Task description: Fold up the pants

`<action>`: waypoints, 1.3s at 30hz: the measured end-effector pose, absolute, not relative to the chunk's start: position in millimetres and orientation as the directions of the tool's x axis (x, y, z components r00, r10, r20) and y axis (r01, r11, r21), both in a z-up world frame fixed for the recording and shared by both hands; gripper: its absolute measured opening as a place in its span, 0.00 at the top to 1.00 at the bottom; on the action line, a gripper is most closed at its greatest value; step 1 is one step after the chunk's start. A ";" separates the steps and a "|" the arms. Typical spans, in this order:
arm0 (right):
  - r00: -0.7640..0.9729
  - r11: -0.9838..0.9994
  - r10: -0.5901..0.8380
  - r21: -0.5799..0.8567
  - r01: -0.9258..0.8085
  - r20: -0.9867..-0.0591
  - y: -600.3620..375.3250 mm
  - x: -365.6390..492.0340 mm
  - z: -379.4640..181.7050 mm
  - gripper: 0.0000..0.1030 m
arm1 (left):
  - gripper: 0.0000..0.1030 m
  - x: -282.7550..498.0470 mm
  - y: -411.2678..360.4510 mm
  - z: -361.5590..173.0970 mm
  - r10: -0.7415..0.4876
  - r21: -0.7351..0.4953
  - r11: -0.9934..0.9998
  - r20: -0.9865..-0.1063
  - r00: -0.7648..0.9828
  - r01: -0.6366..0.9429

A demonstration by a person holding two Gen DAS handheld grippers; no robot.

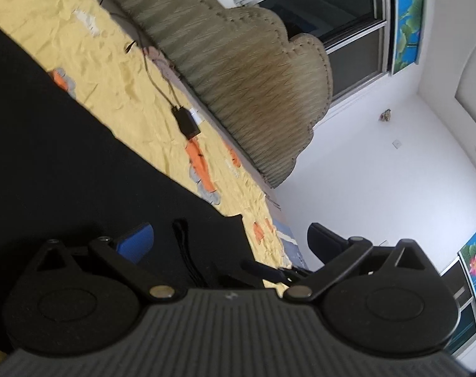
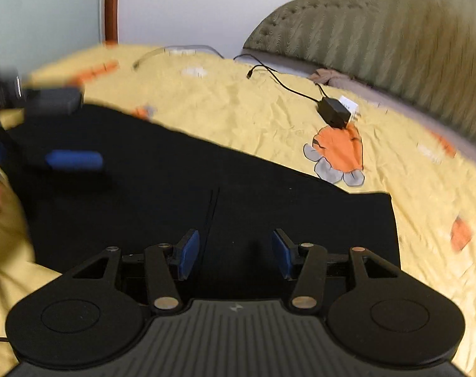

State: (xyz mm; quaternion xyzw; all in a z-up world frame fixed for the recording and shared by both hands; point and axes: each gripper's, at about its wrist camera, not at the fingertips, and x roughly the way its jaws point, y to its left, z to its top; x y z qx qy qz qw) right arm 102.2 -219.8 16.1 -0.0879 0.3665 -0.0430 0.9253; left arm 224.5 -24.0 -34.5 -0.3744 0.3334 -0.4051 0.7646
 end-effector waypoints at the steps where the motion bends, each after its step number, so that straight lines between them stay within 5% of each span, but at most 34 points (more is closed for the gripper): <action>1: 0.736 0.972 -0.172 -0.236 0.017 -0.655 -211.5 107.4 11.1 0.51 | 0.00 223.8 -23.2 -34.7 -0.866 -0.840 0.396 -0.209 0.454 0.370; 5: 0.728 0.968 -0.143 -0.246 -0.037 -0.671 -188.9 132.3 2.6 0.52 | 0.00 225.1 -19.8 -35.1 -0.871 -0.846 0.376 -0.185 0.454 0.377; 8: 0.714 0.914 -0.301 -0.405 0.026 -0.632 -183.7 152.0 -18.8 0.53 | 0.00 227.6 -17.4 -38.8 -0.866 -0.852 0.381 -0.192 0.461 0.360; 11: 0.710 0.944 -0.279 -0.321 0.079 -0.647 -199.1 160.0 -22.0 0.62 | 0.00 228.8 -15.1 -40.1 -0.863 -0.854 0.382 -0.193 0.466 0.354; 14: 0.721 0.949 -0.281 -0.297 0.109 -0.633 -203.2 164.4 -18.1 0.82 | 0.00 229.0 -15.2 -40.4 -0.861 -0.852 0.386 -0.195 0.469 0.353; 19: 0.710 0.947 -0.320 -0.238 0.216 -0.627 -224.8 186.6 -18.7 0.86 | 0.00 227.9 -14.4 -40.1 -0.855 -0.846 0.396 -0.197 0.480 0.359; 22: 0.733 0.978 -0.161 -0.008 0.207 -0.661 -242.5 189.8 -14.9 0.86 | 0.00 228.2 -14.7 -41.0 -0.853 -0.841 0.405 -0.206 0.480 0.358; 25: 0.775 0.960 0.018 0.228 0.163 -0.631 -264.8 181.3 -11.6 0.83 | 0.00 228.8 -14.1 -41.3 -0.852 -0.845 0.403 -0.206 0.481 0.353; 29: 0.828 0.812 0.124 0.535 0.232 -0.547 -322.3 149.3 -4.8 0.66 | 0.00 228.8 -13.1 -40.9 -0.850 -0.844 0.405 -0.206 0.485 0.351; 31: 0.848 0.790 0.086 0.554 0.261 -0.522 -343.3 120.3 3.1 0.60 | 0.00 228.8 -13.2 -41.2 -0.851 -0.844 0.402 -0.203 0.484 0.354; 34: 0.852 0.785 -0.084 0.492 0.376 -0.517 -371.6 67.5 13.1 0.28 | 0.00 229.1 -14.9 -41.6 -0.850 -0.840 0.411 -0.214 0.481 0.353; 39: 0.800 0.714 -0.184 0.482 0.509 -0.571 -409.5 13.1 2.4 0.26 | 0.00 225.3 -17.9 -35.5 -0.844 -0.821 0.435 -0.229 0.484 0.371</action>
